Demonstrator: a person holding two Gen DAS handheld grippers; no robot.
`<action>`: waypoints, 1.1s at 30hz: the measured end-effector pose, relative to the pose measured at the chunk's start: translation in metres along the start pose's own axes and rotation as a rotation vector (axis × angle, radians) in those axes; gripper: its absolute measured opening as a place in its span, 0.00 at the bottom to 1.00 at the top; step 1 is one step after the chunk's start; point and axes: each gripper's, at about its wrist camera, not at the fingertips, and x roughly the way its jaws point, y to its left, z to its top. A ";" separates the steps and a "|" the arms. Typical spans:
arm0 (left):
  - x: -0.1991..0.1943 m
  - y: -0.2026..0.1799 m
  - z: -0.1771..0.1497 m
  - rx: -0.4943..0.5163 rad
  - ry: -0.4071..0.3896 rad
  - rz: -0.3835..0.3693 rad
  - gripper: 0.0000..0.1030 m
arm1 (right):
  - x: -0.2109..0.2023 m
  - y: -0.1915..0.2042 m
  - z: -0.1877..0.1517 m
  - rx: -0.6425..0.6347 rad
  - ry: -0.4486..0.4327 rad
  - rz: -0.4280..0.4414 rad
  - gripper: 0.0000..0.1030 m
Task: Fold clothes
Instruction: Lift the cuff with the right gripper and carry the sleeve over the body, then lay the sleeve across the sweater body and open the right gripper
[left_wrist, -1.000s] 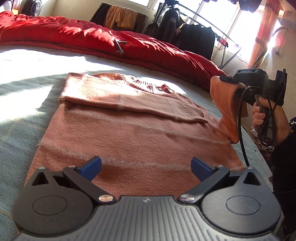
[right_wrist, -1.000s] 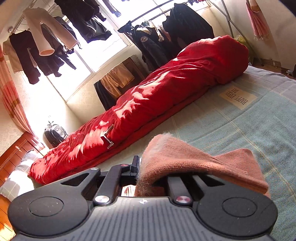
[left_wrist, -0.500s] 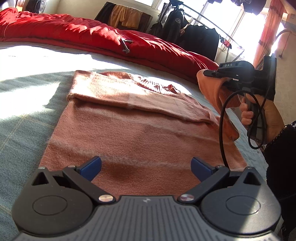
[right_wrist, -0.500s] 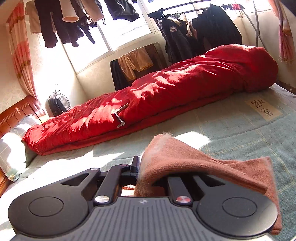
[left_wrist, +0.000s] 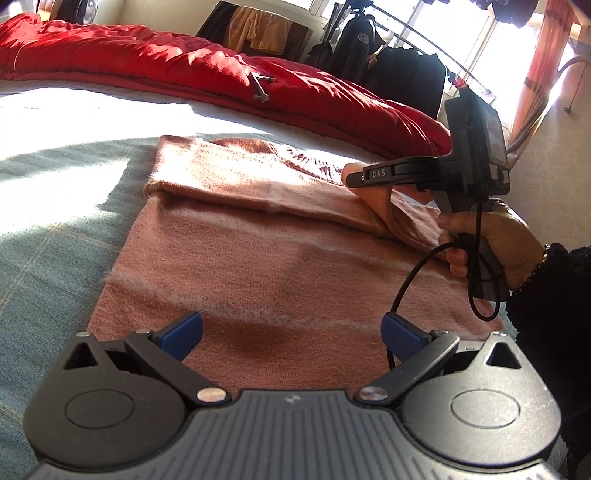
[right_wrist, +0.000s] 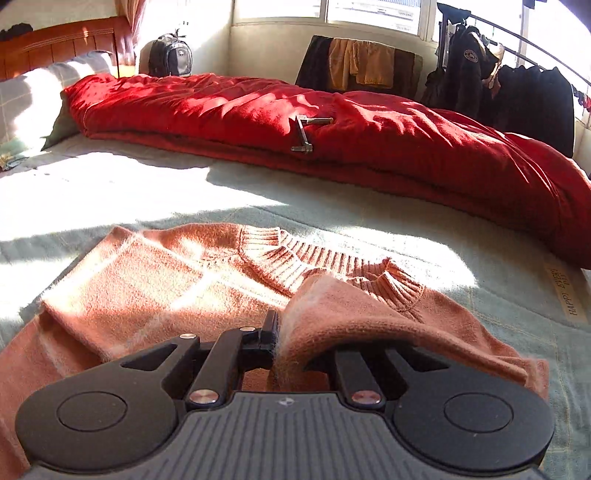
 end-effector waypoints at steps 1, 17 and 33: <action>0.000 0.000 0.000 -0.001 0.000 0.000 0.99 | 0.005 0.008 -0.002 -0.045 0.018 -0.015 0.10; -0.001 0.006 -0.002 -0.012 -0.012 -0.015 0.99 | 0.024 0.083 -0.022 -0.596 0.049 -0.304 0.46; -0.006 0.011 -0.005 -0.019 -0.028 -0.048 0.99 | 0.036 0.126 -0.043 -1.077 0.076 -0.519 0.64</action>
